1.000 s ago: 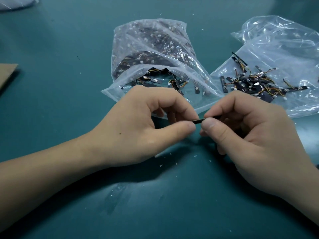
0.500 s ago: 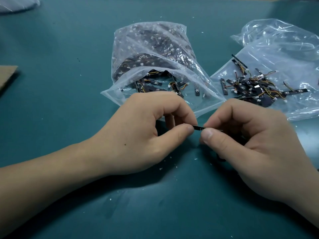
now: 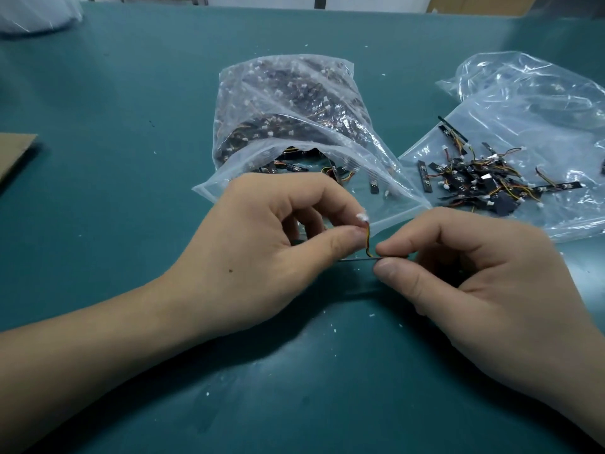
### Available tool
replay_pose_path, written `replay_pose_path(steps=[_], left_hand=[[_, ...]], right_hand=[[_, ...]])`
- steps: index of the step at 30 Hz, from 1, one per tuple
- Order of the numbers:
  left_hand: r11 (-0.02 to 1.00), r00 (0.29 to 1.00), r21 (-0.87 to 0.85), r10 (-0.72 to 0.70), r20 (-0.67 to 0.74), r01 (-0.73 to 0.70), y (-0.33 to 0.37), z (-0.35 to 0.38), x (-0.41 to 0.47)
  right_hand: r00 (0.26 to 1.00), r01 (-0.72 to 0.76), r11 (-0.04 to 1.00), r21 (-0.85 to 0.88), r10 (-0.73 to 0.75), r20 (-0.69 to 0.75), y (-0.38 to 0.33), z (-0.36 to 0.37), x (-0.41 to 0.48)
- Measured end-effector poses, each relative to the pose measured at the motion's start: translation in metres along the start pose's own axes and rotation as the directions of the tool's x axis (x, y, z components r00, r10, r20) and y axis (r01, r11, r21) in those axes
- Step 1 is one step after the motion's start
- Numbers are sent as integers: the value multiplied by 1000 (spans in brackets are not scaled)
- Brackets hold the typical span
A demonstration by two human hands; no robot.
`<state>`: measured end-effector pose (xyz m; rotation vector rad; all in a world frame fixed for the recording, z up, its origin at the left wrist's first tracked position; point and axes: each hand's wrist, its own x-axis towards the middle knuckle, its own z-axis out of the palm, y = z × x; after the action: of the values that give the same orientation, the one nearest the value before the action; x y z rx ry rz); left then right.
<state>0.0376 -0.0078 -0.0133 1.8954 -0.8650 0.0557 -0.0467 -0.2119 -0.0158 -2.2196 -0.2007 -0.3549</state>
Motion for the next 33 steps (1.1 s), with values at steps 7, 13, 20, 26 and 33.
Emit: replay_pose_path(steps=[7, 13, 20, 26, 33], left_hand=[[1000, 994, 7, 0, 111, -1, 1, 0, -3], [999, 980, 41, 1, 200, -9, 1, -1, -3], [998, 965, 65, 0, 261, -17, 1, 0, -1], [1000, 973, 28, -19, 229, 13, 2, -1, -2], [999, 977, -18, -34, 210, 39, 3, -3, -2]], right_hand=[[999, -23, 1000, -5, 23, -29, 0, 0, -1], [1000, -1, 999, 45, 0, 18, -2, 1, -1], [981, 32, 999, 18, -35, 190, 1, 0, 2], [989, 57, 998, 7, -57, 136, 5, -1, 0], [992, 3, 991, 133, -20, 126, 1, 0, 0]])
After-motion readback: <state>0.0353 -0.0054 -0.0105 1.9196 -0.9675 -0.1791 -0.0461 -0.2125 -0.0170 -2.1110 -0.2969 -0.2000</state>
